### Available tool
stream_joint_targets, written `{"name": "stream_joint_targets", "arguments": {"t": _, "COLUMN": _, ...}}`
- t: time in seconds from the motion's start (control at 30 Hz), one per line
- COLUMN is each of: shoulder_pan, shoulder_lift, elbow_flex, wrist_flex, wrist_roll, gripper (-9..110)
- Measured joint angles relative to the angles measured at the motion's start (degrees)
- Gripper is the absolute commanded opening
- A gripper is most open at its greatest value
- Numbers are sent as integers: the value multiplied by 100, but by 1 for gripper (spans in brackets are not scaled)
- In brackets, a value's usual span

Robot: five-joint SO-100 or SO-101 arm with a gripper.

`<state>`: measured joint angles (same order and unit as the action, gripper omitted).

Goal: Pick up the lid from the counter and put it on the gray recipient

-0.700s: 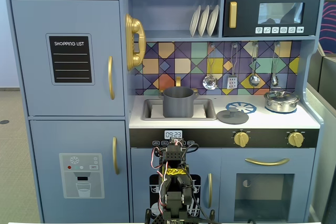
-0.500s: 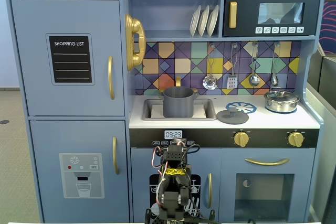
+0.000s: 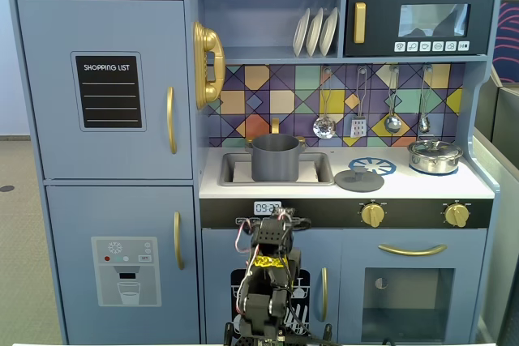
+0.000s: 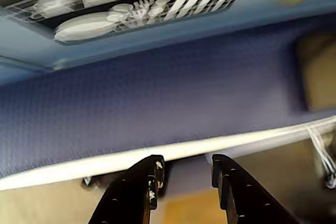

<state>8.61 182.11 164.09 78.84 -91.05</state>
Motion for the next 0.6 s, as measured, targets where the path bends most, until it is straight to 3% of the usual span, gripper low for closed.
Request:
{"name": "stream_joint_targets", "arguments": {"t": 0.3, "shoulder_pan": 606, "shoulder_lift": -220, "elbow_flex": -1591, "wrist_flex": -1564, "wrist_roll": -413, "gripper": 0}}
{"name": "stream_joint_targets", "arguments": {"t": 0.6, "shoulder_pan": 1679, "shoulder_lift": -870, "elbow_flex": -1608, "wrist_flex": -5177, "wrist_roll": -598, "gripper": 0}}
